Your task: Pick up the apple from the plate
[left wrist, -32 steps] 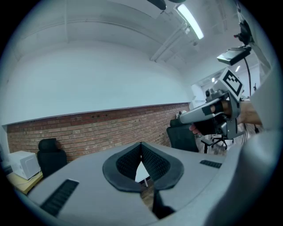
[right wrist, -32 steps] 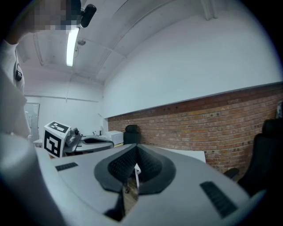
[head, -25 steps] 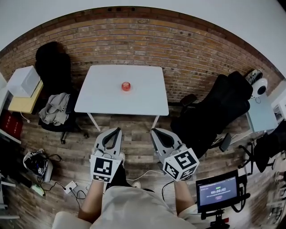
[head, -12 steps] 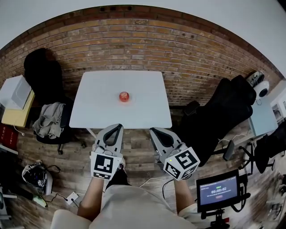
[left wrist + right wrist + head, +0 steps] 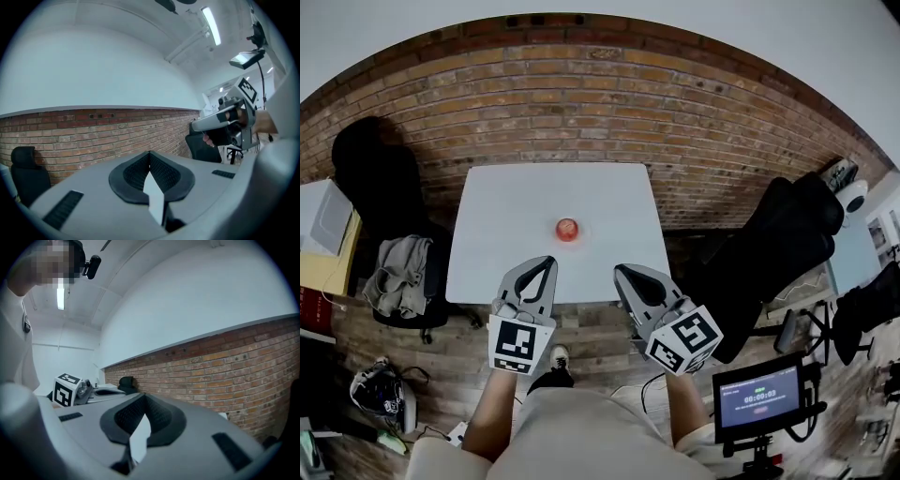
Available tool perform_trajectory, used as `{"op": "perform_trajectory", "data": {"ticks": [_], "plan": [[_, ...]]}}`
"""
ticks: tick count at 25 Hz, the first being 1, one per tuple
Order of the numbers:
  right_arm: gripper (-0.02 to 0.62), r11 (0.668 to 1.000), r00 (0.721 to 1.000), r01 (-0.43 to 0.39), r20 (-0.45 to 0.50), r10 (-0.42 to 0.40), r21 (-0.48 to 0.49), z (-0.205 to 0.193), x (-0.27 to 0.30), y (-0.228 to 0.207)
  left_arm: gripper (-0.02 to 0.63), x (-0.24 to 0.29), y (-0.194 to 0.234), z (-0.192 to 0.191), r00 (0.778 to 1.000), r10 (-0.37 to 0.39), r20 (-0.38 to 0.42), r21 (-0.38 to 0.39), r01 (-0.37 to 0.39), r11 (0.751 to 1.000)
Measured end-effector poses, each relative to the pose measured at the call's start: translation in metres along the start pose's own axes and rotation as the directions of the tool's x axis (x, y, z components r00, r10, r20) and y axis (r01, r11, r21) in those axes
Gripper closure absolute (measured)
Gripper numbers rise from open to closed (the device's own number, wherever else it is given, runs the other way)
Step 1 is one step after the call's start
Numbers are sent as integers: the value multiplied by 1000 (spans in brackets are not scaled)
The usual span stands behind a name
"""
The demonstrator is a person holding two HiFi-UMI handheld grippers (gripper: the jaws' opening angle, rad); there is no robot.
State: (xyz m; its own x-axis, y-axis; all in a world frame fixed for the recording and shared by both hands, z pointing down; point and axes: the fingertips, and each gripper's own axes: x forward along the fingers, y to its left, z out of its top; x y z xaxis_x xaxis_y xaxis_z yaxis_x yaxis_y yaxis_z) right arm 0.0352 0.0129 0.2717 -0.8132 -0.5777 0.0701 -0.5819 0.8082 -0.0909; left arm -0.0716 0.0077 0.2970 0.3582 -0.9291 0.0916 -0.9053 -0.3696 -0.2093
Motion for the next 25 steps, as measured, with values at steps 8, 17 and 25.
{"op": "perform_trajectory", "data": {"ticks": [8,17,25], "plan": [[595,1000,1000,19,7,-19,-3,5,60,-22,601,40,52,-9,1000,-30,1,-2,30,1000],[597,998,998,62,-7,-62,30,-1,102,-40,601,68,77,-22,992,-124,15,7,124,992],[595,998,997,68,-30,-67,17,-7,124,-42,601,87,96,-32,988,-144,-58,84,149,985]]}}
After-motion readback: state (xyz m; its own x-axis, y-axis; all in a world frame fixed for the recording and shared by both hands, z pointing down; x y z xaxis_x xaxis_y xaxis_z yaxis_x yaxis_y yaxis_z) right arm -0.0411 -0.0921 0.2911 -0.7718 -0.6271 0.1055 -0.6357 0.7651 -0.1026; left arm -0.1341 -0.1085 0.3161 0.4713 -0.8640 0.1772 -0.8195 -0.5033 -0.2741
